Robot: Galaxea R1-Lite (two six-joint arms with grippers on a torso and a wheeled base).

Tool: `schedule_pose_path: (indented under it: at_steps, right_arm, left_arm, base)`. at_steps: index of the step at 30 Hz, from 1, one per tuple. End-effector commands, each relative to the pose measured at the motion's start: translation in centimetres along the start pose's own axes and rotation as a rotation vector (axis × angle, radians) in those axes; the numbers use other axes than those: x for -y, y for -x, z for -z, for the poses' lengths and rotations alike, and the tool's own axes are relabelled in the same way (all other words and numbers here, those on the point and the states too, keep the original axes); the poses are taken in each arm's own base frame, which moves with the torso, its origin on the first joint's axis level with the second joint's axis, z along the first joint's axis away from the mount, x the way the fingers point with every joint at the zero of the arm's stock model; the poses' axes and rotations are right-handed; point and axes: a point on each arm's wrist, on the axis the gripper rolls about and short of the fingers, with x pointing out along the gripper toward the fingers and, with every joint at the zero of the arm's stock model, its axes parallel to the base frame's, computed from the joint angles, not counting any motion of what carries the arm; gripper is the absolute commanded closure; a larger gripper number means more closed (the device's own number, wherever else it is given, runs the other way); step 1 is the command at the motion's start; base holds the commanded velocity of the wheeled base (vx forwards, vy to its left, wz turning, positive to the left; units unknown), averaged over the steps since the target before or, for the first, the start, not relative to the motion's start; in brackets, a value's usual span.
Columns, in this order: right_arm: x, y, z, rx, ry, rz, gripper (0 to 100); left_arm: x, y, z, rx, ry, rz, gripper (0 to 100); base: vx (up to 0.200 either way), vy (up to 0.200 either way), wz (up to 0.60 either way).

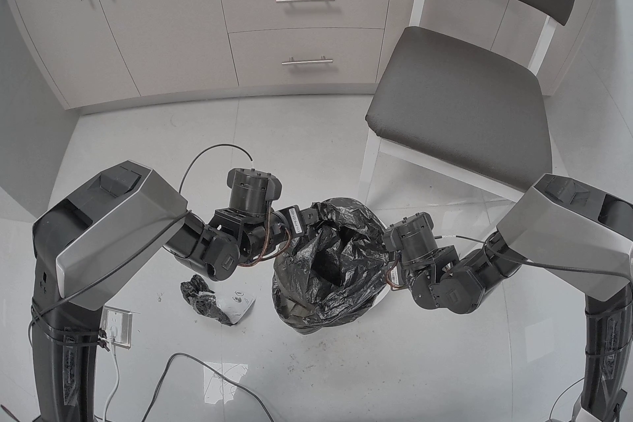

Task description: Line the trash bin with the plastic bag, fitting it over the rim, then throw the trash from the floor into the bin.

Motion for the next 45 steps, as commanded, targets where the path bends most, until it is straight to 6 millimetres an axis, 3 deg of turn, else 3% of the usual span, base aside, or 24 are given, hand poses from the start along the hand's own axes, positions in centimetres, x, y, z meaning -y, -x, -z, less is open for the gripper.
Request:
schedule_pose_path:
  at_steps: [1, 12, 29, 45]
  right_arm:
    - [0.1, 0.1, 0.0, 0.0, -0.001, 0.0, 0]
    - [1.1, 0.0, 0.7, -0.029, 0.003, 0.021, 0]
    - [2.6, -1.2, 1.3, -0.063, -0.006, 0.061, 0]
    - [3.5, -1.6, 2.8, -0.112, -0.002, 0.085, 0]
  left_arm:
    - [0.7, 0.0, 0.6, -0.011, -0.01, 0.012, 0]
    - [0.8, -0.4, 1.8, -0.04, -0.022, 0.01, 0]
    - [-0.5, -2.9, 4.4, -0.086, -0.095, -0.018, 0]
    - [-0.9, -3.2, 4.4, -0.088, -0.092, -0.025, 0]
  base:
    - [0.0, 0.0, 0.0]
    - [0.0, 0.0, 0.0]
    - [0.0, 0.0, 0.0]
    - [0.0, 0.0, 0.0]
